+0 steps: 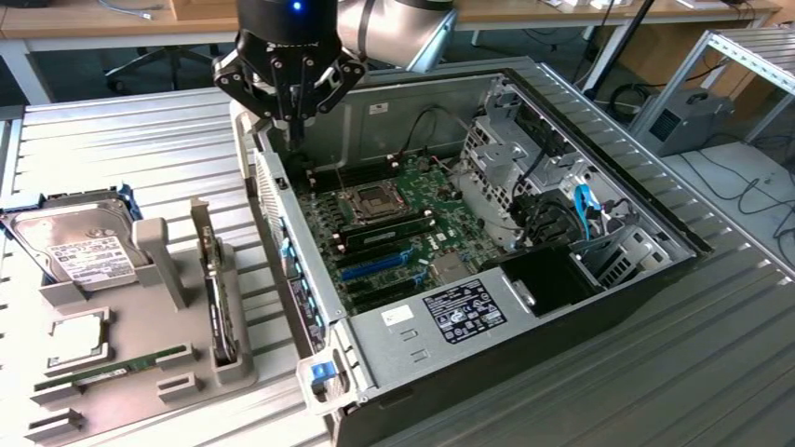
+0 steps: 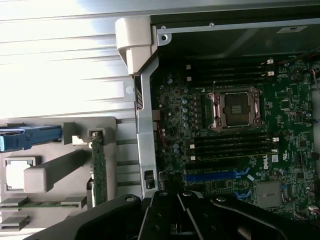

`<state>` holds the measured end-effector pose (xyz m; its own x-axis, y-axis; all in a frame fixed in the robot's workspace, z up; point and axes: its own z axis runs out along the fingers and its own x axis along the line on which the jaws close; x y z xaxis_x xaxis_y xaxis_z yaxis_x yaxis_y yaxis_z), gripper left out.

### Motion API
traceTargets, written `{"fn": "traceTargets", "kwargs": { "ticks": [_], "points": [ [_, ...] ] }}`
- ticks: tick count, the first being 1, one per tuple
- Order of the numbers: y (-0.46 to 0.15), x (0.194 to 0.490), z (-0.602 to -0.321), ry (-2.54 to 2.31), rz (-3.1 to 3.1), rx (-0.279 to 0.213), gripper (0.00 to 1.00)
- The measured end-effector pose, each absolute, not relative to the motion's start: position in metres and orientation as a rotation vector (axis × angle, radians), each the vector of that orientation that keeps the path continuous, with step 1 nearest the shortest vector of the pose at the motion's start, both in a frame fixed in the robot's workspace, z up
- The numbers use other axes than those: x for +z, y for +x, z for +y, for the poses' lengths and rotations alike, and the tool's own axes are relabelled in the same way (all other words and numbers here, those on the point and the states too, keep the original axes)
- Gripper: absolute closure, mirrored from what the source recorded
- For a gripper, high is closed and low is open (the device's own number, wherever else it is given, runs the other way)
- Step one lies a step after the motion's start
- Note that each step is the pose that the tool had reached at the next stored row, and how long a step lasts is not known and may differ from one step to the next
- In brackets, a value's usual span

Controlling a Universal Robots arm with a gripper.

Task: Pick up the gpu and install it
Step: 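Reach for the gpu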

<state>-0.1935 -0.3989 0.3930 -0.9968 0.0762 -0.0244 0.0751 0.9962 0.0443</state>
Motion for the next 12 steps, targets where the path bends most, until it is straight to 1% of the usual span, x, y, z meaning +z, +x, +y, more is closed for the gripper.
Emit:
{"fn": "traceTargets", "kwargs": {
  "ticks": [12],
  "points": [
    [-0.1964,0.3927,-0.3989,0.118,3.112,0.068,0.89]
  ]
}}
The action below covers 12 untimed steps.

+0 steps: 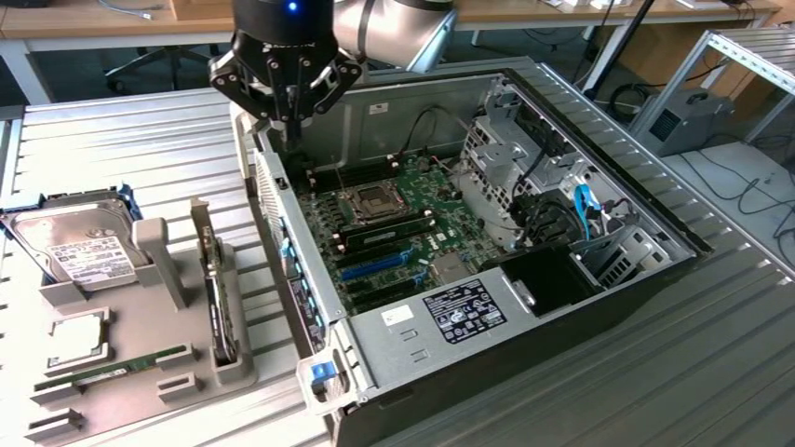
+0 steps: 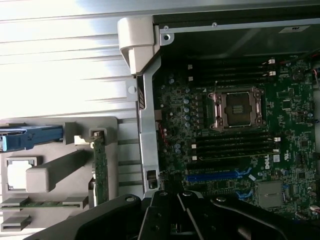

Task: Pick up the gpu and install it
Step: 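Reach for the gpu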

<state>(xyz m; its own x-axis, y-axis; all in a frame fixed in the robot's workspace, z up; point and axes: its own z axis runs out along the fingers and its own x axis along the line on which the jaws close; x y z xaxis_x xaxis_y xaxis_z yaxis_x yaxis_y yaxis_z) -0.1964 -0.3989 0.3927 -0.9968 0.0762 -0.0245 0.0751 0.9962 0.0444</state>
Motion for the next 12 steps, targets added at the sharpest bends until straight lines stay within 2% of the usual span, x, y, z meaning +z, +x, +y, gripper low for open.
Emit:
{"fn": "traceTargets", "kwargs": {
  "ticks": [12],
  "points": [
    [-0.2000,0.3925,-0.3989,0.118,3.112,0.068,0.89]
  ]
}}
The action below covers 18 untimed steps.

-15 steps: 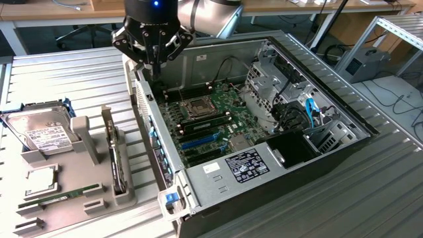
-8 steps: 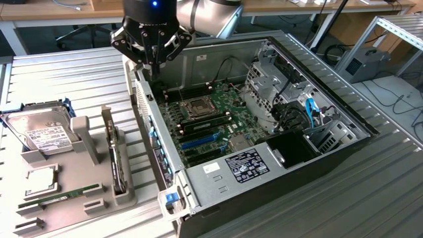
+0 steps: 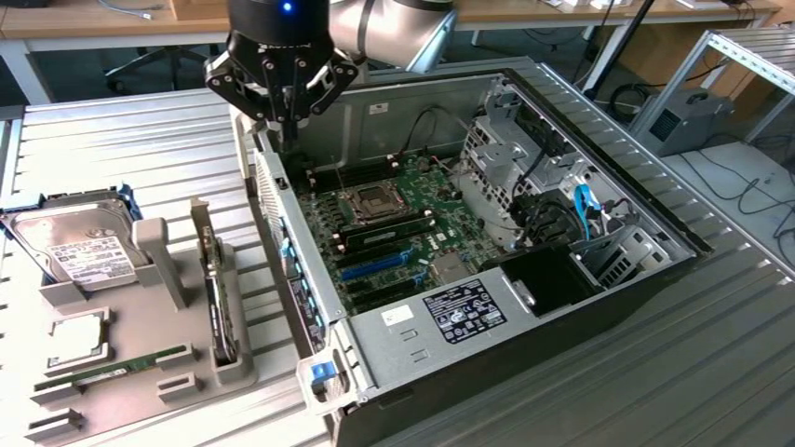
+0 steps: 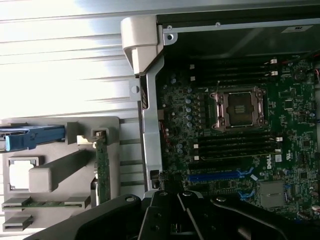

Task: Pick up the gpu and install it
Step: 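Reach for the gpu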

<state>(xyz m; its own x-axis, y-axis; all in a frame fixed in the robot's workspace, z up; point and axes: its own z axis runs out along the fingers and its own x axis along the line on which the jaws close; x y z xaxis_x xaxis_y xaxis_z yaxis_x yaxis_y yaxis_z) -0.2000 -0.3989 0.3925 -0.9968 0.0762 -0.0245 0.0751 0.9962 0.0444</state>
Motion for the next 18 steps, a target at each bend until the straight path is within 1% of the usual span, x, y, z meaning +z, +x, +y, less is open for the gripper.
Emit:
{"fn": "traceTargets", "kwargs": {
  "ticks": [18],
  "points": [
    [-0.2055,0.3921,-0.3989,0.118,3.112,0.068,0.89]
  ]
}}
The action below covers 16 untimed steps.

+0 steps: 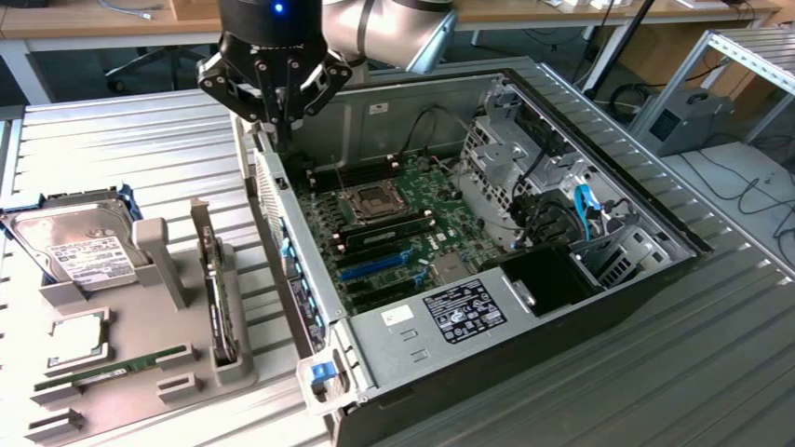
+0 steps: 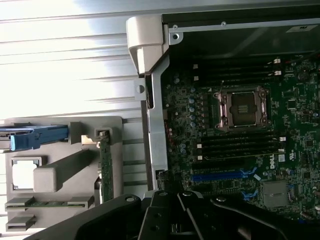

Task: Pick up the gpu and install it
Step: 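Reach for the gpu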

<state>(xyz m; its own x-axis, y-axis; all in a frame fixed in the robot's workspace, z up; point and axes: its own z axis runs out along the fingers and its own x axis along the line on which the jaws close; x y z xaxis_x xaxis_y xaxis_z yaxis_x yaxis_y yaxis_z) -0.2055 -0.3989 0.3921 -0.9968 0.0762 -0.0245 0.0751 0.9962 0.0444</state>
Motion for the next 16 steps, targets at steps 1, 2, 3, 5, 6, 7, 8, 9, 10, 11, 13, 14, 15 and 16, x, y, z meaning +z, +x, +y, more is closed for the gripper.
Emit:
{"fn": "traceTargets", "kwargs": {
  "ticks": [1,2,3,5,6,7,8,9,10,11,13,14,15,16],
  "points": [
    [-0.2058,0.3921,-0.3989,0.118,3.113,0.068,0.89],
    [-0.2061,0.3920,-0.3989,0.118,3.112,0.068,0.89],
    [-0.2063,0.3920,-0.3989,0.118,3.112,0.068,0.89],
    [-0.2068,0.3920,-0.3989,0.118,3.113,0.068,0.89],
    [-0.2070,0.3919,-0.3989,0.118,3.112,0.068,0.89],
    [-0.2073,0.3919,-0.3989,0.118,3.112,0.068,0.89],
    [-0.2075,0.3919,-0.3989,0.118,3.112,0.068,0.89],
    [-0.2079,0.3919,-0.3989,0.118,3.113,0.068,0.89],
    [-0.2081,0.3918,-0.3989,0.118,3.113,0.068,0.89],
    [-0.2083,0.3918,-0.3989,0.118,3.113,0.068,0.89],
    [-0.2087,0.3918,-0.3989,0.118,3.113,0.068,0.89],
    [-0.2089,0.3917,-0.3989,0.118,3.112,0.068,0.89],
    [-0.2091,0.3917,-0.3989,0.118,3.112,0.068,0.89],
    [-0.2094,0.3917,-0.3989,0.118,3.113,0.068,0.89]
  ]
}}
